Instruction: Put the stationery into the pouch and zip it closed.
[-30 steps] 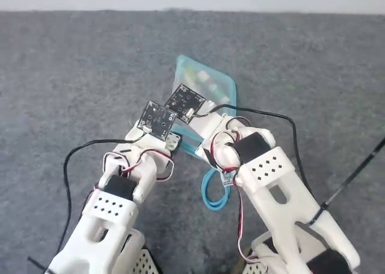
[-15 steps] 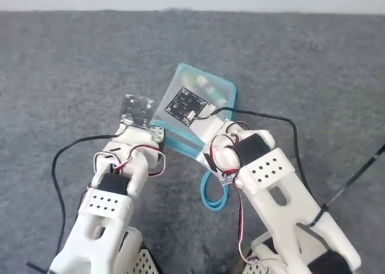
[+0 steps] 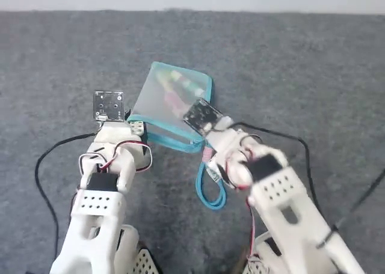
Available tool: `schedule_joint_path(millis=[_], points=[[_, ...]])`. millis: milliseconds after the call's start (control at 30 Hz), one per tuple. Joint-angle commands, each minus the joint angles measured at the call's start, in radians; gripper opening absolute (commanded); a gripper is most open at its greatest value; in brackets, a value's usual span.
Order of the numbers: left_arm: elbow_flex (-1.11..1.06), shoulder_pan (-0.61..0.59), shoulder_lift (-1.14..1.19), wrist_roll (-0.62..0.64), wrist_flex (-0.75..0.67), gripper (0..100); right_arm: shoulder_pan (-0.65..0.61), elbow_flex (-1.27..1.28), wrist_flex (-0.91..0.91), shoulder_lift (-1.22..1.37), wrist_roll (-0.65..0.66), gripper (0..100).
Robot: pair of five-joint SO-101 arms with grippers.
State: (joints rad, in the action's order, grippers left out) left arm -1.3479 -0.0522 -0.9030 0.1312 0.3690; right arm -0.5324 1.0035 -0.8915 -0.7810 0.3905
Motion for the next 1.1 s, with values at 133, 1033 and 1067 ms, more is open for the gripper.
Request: schedule_joint_path(millis=[133, 1033, 1067], points=[[0.061, -0.005, -0.002, 0.011, -0.028, 1, -0.088, 0.213, 0.189, -0.257, -0.18, 16.9], [0.058, -0.003, -0.002, 0.009, -0.028, 1, -0.071, 0.04, 0.512, 0.286, -0.181, 16.4], [0.058, -0.003, -0.002, 0.009, -0.028, 1, -0.058, 0.04, 0.524, 0.286, -0.181, 14.9]])
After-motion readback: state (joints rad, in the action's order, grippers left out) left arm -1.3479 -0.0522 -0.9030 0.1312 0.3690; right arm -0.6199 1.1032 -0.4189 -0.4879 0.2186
